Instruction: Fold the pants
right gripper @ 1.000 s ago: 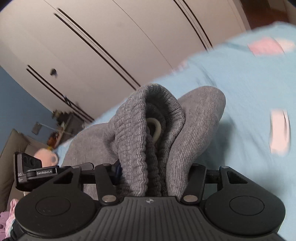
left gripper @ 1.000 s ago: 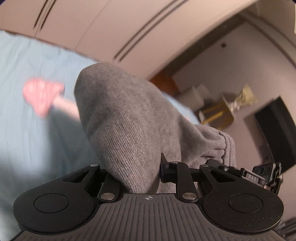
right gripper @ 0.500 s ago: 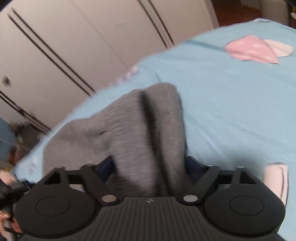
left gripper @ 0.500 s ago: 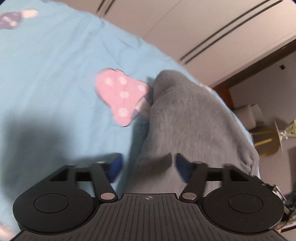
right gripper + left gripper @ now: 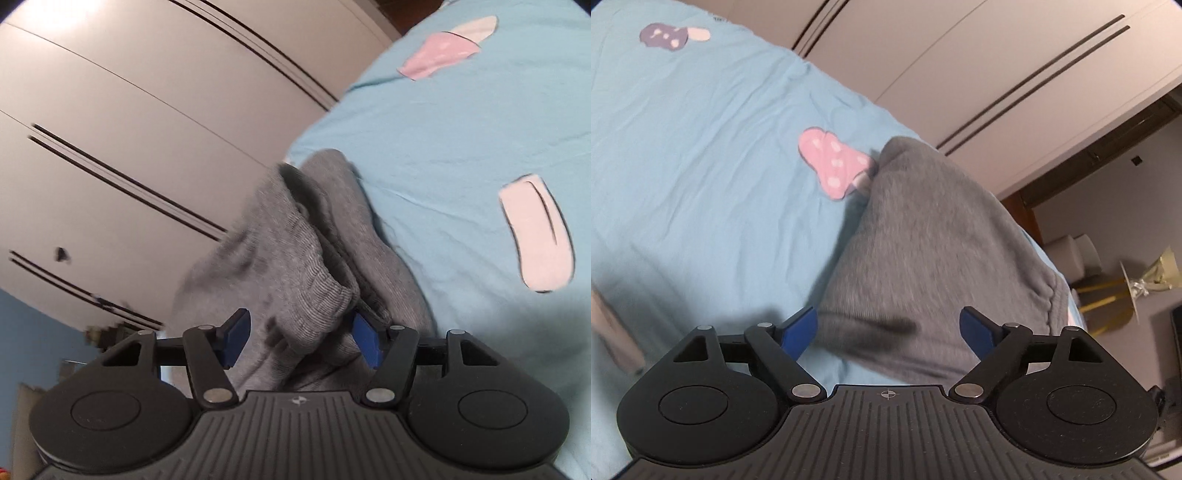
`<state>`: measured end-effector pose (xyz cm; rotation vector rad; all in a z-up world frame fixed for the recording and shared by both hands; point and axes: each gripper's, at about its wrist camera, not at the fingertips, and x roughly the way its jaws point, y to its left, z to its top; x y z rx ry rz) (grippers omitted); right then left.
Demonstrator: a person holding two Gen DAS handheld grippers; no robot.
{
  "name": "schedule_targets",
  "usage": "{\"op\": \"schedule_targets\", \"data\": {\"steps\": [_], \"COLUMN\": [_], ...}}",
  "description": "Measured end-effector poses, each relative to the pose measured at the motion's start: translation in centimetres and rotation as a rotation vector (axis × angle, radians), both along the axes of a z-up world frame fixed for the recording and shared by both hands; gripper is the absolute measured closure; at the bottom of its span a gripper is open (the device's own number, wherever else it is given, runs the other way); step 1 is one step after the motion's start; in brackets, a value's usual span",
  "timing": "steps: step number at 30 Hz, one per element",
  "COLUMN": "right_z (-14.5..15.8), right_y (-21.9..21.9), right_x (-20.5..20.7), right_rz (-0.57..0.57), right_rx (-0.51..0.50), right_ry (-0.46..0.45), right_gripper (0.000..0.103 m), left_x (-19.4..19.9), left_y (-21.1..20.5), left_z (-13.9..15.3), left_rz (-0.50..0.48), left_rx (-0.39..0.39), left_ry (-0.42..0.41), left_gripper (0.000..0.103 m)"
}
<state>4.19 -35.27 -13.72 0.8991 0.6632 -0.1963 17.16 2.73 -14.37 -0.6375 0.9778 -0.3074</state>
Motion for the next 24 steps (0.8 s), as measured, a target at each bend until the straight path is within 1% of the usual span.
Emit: {"op": "schedule_targets", "data": {"steps": [1,2,3,5,7,8,9,11,14,16,18,19,22,23,24], "right_z": [0.0,0.0,0.0,-0.4,-0.9,-1.4,-1.9,-2.3,-1.2,0.0,1.1,1.1,0.1,-0.7,-1.5], "right_y": [0.3,0.7,1.0,0.9,0.5,0.3,0.2,0.5,1.1,1.5,1.9,2.0,2.1,2.2,2.3], "right_x": [-0.3,-0.5,-0.9,-1.3,-1.1,-1.1,-0.9,-0.3,-0.8,-1.8,-3.3,-3.8,-5.3,-5.2,-4.7], "right_rz": [-0.004,-0.007,-0.013,-0.04,-0.071,-0.082,-0.097,-0.112,-0.085,-0.079,-0.073,-0.075,-0.11,-0.112,-0.1], "right_rx": [-0.005,-0.021,-0.036,-0.031,0.013,0.046,0.074,0.043,-0.033,-0.057,-0.065,-0.067,-0.064,-0.081,-0.125], "right_ry": [0.001,0.002,0.009,0.021,-0.013,-0.03,-0.021,0.004,-0.004,-0.05,-0.111,-0.13,-0.108,-0.078,-0.024], "right_gripper": [0.03,0.016,0.015,0.015,0.015,0.023,0.038,0.046,0.055,0.059,0.06,0.06,0.06,0.06,0.06], "left_x": [-0.4,-0.7,-1.0,-1.5,-1.7,-1.9,-2.0,-1.9,-1.8,-1.9,-2.2,-2.3,-2.4,-2.4,-2.5], "left_y": [0.2,0.4,0.5,0.5,0.3,0.1,0.0,-0.2,-0.2,-0.1,0.0,0.0,-0.1,-0.3,-0.4], "left_z": [0.2,0.3,0.5,0.9,1.0,1.1,1.1,0.9,0.6,0.7,1.1,1.3,1.7,1.7,1.7], "left_rz": [0.006,0.008,0.011,0.018,0.028,0.032,0.036,0.04,0.024,0.02,0.009,0.005,-0.018,-0.018,-0.015], "left_rx": [-0.001,0.001,0.008,0.022,0.044,0.052,0.059,0.066,0.074,0.08,0.087,0.093,0.136,0.157,0.182], "left_ry": [-0.001,-0.004,-0.009,-0.032,-0.043,-0.046,-0.047,-0.045,-0.021,-0.015,-0.032,-0.039,-0.049,-0.048,-0.046], "left_gripper": [0.013,0.012,0.011,0.01,0.009,0.009,0.009,0.009,0.009,0.01,0.01,0.009,0.009,0.009,0.009]}}
